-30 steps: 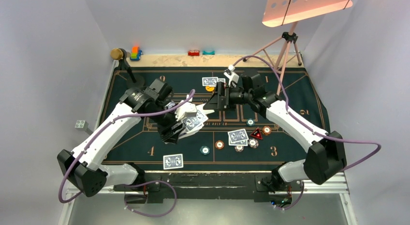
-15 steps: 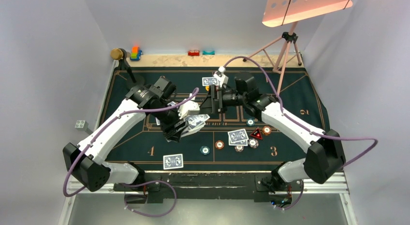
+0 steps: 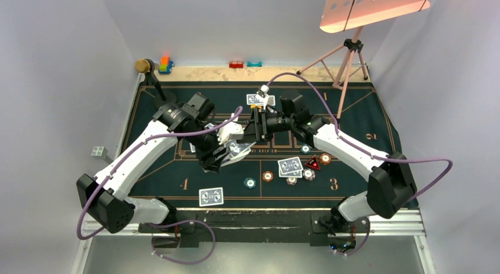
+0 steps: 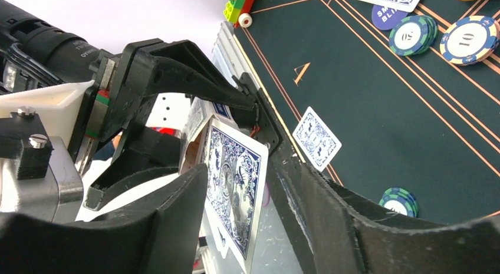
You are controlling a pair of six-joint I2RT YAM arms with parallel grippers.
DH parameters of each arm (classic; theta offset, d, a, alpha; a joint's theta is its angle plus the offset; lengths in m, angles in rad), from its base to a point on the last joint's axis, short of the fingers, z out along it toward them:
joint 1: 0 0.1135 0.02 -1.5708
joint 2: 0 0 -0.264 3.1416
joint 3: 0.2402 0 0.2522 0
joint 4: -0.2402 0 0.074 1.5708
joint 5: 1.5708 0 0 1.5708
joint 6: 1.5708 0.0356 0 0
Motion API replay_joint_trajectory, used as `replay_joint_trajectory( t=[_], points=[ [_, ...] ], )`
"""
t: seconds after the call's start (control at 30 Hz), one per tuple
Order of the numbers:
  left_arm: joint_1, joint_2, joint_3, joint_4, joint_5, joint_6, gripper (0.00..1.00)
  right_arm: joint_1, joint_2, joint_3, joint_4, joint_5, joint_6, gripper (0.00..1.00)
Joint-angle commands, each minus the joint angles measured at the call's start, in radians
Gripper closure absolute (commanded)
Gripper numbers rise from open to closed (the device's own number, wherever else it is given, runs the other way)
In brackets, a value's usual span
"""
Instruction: Distribute texas hold em gaming equipment
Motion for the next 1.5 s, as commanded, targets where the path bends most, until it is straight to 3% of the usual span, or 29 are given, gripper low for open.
replay_joint_trajectory(
  t=[0.0, 0.17, 0.57, 1.13, 1.47],
  points=[
    [-0.002, -0.022, 0.047, 0.016, 0.03, -0.011, 1.0, -0.002, -0.025, 0.033, -0.004, 0.009, -0.012, 0.41],
    [-0.001, -0.034, 0.047, 0.012, 0.034, -0.013, 1.0, -0.007, -0.025, 0.05, -0.04, 0.026, -0.03, 0.52],
    [-0.001, -0.052, 0.044, 0.004, 0.041, -0.008, 1.0, -0.046, -0.04, 0.087, -0.094, 0.037, -0.062, 0.55],
    [-0.001, -0.06, 0.027, 0.004, 0.042, -0.005, 1.0, -0.104, -0.099, 0.151, -0.169, 0.104, -0.097, 0.88],
    [-0.001, -0.065, 0.013, 0.008, 0.042, -0.005, 1.0, -0.191, -0.139, 0.187, -0.256, 0.158, -0.159, 0.95]
  ],
)
